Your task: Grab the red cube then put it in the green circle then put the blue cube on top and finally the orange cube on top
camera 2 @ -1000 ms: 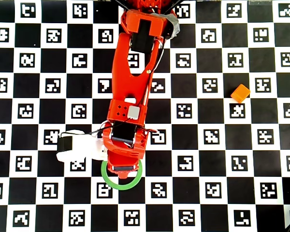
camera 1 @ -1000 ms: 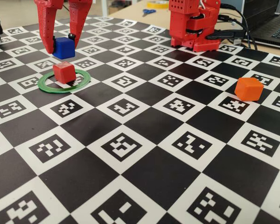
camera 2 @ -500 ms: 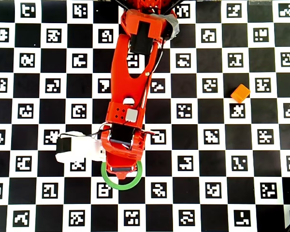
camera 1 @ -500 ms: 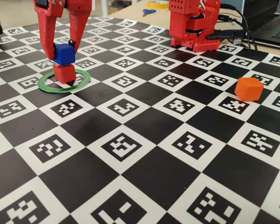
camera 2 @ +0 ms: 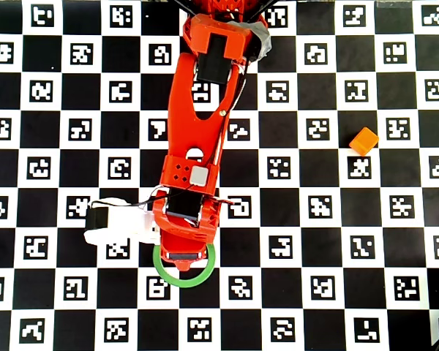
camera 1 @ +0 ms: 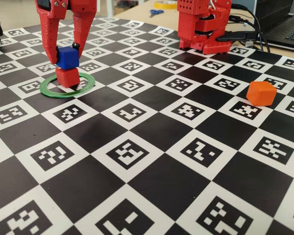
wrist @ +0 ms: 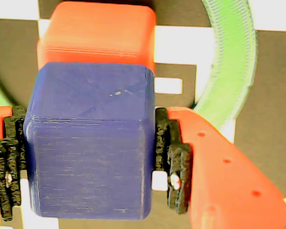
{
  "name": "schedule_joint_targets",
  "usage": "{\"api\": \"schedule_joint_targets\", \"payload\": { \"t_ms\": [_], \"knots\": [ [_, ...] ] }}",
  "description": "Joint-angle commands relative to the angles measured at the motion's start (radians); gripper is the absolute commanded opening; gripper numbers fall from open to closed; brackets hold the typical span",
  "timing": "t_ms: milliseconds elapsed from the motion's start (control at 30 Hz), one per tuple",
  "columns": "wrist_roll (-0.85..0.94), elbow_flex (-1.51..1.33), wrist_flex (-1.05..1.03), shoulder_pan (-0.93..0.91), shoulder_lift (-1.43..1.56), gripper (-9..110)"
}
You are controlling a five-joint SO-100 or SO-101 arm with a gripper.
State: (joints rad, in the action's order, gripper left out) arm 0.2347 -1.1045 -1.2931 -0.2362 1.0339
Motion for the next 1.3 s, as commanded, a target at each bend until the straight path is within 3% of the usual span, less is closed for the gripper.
{"api": "schedule_joint_targets", "payload": {
  "t_ms": [0,533,933,1267],
  "knots": [
    [-0.008,0.005,0.014,-0.014,0.048,28],
    [-0.074,-0.087,0.012,-0.020,0.189,46],
    [-0.127,-0.097,-0.063,0.025,0.341,49],
    [-0.199,-0.041,-0.261,0.104,0.477,48]
  ]
}}
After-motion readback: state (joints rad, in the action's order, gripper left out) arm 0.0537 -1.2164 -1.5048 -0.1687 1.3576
